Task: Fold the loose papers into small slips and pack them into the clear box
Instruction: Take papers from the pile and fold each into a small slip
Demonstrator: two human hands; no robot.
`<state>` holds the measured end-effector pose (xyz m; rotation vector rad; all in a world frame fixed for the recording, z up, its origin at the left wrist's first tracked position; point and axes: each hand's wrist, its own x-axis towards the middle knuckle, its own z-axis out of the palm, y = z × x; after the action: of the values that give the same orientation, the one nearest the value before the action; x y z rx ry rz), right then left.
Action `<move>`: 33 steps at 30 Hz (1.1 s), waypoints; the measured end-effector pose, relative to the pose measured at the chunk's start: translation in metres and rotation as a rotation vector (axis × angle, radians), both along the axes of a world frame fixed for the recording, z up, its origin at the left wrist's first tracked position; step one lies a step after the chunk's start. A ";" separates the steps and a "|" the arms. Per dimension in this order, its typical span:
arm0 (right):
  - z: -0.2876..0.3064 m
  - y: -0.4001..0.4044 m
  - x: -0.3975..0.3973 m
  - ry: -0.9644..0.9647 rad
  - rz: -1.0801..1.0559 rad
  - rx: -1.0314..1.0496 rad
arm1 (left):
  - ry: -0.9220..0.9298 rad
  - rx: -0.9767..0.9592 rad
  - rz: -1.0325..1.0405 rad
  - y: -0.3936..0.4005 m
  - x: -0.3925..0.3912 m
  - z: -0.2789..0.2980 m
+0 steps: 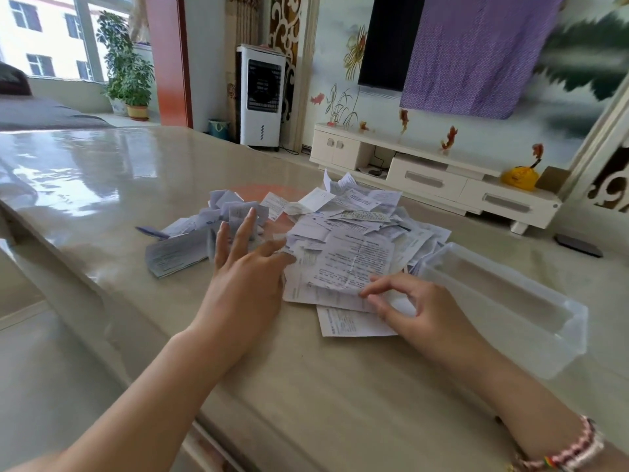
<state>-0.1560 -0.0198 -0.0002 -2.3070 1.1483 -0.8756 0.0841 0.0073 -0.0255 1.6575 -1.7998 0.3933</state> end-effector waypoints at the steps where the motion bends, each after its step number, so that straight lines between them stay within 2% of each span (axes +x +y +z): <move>1: 0.000 0.001 -0.001 -0.021 0.000 0.003 | 0.024 -0.020 -0.023 0.001 -0.004 0.000; 6: -0.004 -0.001 -0.005 -0.117 -0.001 0.088 | 0.258 0.056 -0.200 0.007 -0.029 0.010; 9: -0.004 -0.003 -0.006 -0.221 0.032 0.159 | 0.496 0.180 -0.337 0.009 -0.040 0.009; 11: -0.002 -0.002 -0.006 -0.285 0.037 0.178 | 0.603 0.197 -0.386 0.009 -0.046 0.008; 14: -0.002 -0.003 -0.006 -0.344 0.043 0.163 | 0.586 0.201 -0.377 0.010 -0.050 0.006; 19: -0.006 -0.009 -0.003 -0.383 0.024 0.189 | 0.546 0.217 -0.229 0.007 -0.053 0.003; 23: -0.011 -0.015 -0.003 -0.158 -0.097 0.030 | 0.519 0.273 -0.195 0.009 -0.055 0.003; 27: -0.015 -0.016 -0.006 0.184 -0.144 -0.043 | 0.294 0.285 -0.129 0.011 -0.056 0.003; 30: -0.013 -0.013 -0.007 0.281 -0.149 -0.148 | 0.155 0.269 -0.139 0.011 -0.057 0.003; 33: -0.008 -0.008 -0.010 0.287 -0.067 -0.176 | 0.068 0.246 -0.187 0.011 -0.057 -0.001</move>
<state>-0.1659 -0.0280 -0.0077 -2.6166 1.3181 -0.7088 0.0268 0.0181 -0.0265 1.6226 -1.9945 0.0335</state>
